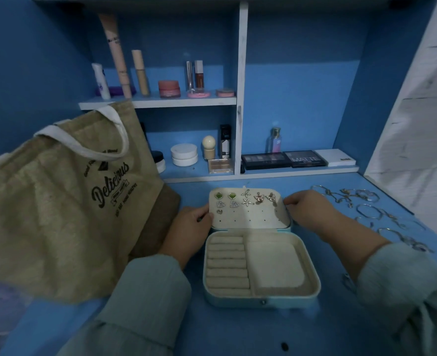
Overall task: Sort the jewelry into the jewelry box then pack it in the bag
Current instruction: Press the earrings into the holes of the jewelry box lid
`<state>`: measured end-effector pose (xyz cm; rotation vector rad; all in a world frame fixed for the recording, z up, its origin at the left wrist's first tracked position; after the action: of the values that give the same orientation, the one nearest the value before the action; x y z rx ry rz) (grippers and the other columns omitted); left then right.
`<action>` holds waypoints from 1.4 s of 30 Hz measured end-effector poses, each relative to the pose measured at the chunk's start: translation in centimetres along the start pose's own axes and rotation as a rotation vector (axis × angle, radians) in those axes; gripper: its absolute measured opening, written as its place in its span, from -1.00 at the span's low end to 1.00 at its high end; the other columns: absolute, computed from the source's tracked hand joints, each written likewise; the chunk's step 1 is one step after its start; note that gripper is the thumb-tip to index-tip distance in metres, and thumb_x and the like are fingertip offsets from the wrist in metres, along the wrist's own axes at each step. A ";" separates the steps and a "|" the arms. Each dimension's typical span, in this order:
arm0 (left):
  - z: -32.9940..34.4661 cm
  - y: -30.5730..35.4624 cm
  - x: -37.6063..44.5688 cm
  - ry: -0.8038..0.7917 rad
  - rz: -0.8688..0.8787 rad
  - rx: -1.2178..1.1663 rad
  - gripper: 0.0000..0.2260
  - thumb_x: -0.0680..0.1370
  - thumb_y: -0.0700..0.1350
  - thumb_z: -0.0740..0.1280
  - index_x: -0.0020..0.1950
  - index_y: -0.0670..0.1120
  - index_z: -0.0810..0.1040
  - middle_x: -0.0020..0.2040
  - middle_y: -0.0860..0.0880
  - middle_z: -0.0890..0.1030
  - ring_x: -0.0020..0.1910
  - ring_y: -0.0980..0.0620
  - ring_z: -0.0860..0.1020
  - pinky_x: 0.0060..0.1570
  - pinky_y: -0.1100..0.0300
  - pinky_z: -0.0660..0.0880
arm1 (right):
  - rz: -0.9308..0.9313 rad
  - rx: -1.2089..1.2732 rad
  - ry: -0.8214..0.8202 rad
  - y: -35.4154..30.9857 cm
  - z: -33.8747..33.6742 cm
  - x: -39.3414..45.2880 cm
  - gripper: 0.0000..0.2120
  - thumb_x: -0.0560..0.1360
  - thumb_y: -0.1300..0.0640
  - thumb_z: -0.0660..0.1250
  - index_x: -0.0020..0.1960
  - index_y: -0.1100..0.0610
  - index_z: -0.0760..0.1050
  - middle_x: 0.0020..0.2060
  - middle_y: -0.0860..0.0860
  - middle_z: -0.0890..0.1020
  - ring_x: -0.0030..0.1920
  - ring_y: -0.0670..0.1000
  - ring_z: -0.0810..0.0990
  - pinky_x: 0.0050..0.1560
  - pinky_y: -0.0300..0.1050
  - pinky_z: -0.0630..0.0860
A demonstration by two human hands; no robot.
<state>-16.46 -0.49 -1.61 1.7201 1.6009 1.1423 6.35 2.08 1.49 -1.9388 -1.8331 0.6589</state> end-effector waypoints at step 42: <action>14.6 12.8 -2.8 -0.475 0.386 0.776 -0.75 0.55 0.05 0.27 0.21 0.08 0.55 0.22 -0.01 0.47 0.22 -0.05 0.40 0.23 0.05 0.36 | -0.209 -0.427 -0.224 11.8 -7.3 -7.1 -0.86 0.44 0.17 0.36 -0.03 0.03 0.61 -0.20 -0.17 0.54 -0.12 -0.13 0.52 0.02 -0.22 0.46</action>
<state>2.85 -2.89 1.03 2.6266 1.5247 0.1672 19.90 -5.55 1.07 -1.9413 -2.4416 0.4582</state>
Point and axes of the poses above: each hand's wrist, its own x-axis towards the middle knuckle, its own z-axis out of the palm, y = z × x, the point moved 7 cm from there along x, towards the middle knuckle
